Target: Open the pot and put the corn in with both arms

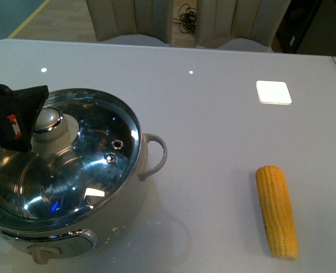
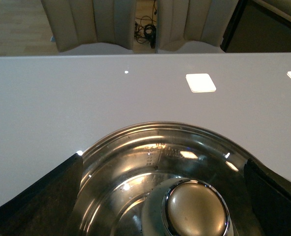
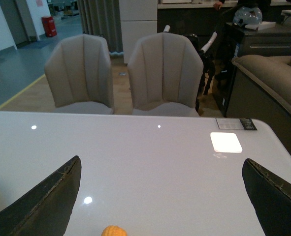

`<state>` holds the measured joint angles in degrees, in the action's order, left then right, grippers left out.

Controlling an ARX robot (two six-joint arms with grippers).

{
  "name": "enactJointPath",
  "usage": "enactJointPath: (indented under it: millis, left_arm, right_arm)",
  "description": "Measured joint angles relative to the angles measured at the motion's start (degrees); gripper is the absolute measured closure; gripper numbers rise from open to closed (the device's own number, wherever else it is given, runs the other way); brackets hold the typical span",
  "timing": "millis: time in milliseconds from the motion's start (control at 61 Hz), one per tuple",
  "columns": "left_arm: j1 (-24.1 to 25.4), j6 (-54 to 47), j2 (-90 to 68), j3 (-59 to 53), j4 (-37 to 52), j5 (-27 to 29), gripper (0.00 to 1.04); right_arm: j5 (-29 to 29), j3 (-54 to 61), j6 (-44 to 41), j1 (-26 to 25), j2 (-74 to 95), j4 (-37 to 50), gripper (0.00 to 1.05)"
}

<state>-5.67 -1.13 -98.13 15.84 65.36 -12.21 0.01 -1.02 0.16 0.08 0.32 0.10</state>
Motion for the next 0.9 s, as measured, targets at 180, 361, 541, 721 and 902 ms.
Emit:
enactJointPath:
  millis: [180, 361, 541, 721, 902]
  left_arm:
    - [-2.5, 0.0, -3.7, 0.8, 0.8, -0.2, 0.07]
    - [-5.3, 0.4, -6.9, 2.9, 1.7, 1.7, 0.07]
    - [-7.2, 0.0, -8.9, 3.4, 2.1, 2.6, 0.07]
    - [-6.1, -1.0, -11.4, 4.3, 3.5, 4.0, 0.07]
    - [-5.0, -1.8, -15.3, 4.4, 5.4, 5.4, 0.07]
  right_arm:
    - [0.0, 0.0, 0.0, 0.0, 0.0, 0.0, 0.09]
    - [0.0, 0.0, 0.0, 0.0, 0.0, 0.0, 0.09]
    - [0.0, 0.0, 0.0, 0.0, 0.0, 0.0, 0.09]
    - [0.0, 0.0, 0.0, 0.0, 0.0, 0.0, 0.09]
    - [0.0, 0.0, 0.0, 0.0, 0.0, 0.0, 0.09]
